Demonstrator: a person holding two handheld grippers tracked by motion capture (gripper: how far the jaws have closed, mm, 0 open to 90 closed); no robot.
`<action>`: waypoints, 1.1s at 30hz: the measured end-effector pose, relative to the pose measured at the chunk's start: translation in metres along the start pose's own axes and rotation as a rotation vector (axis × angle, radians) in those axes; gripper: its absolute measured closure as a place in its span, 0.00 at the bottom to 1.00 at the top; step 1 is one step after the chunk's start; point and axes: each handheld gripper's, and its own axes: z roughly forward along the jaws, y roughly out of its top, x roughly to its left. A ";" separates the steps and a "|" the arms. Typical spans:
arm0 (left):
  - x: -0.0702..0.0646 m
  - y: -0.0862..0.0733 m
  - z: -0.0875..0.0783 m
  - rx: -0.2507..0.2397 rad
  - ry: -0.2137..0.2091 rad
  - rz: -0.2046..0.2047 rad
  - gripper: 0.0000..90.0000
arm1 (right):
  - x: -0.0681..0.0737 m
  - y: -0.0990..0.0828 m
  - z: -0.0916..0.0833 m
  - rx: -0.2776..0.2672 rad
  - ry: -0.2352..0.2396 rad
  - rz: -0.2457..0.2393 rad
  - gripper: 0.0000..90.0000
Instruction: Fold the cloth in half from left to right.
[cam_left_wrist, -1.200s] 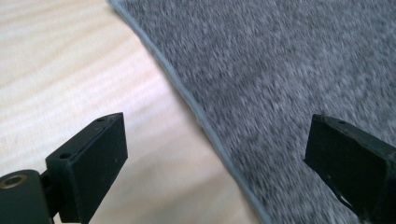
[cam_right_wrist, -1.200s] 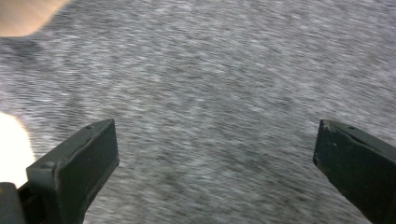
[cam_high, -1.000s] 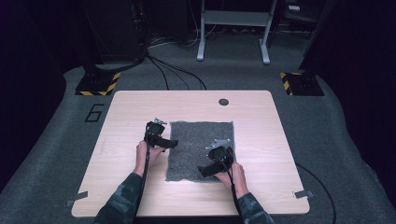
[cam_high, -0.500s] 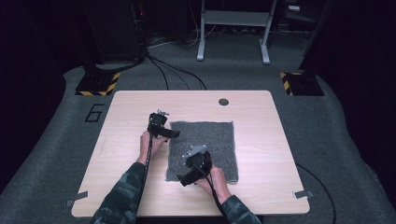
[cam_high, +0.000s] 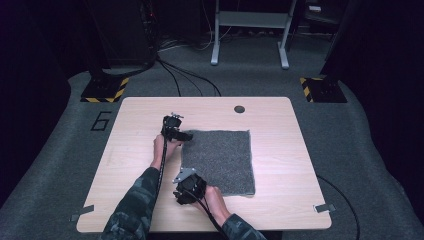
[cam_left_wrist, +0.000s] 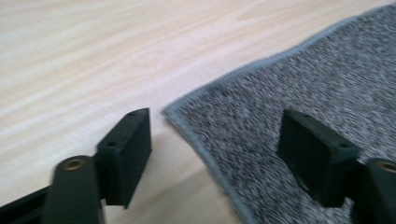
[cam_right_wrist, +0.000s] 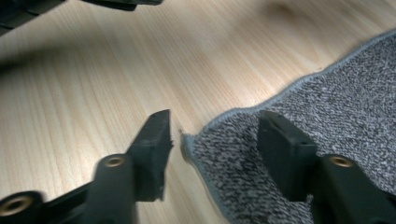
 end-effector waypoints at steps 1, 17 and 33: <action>0.001 0.001 0.001 0.002 0.006 -0.002 0.33 | 0.001 0.000 0.001 -0.005 0.001 -0.001 0.56; -0.001 0.002 0.005 0.000 0.064 0.028 0.81 | 0.004 -0.004 0.007 -0.005 -0.019 0.025 0.95; -0.006 0.002 -0.001 -0.009 0.095 0.044 1.00 | 0.001 -0.007 -0.004 -0.031 -0.015 0.071 0.98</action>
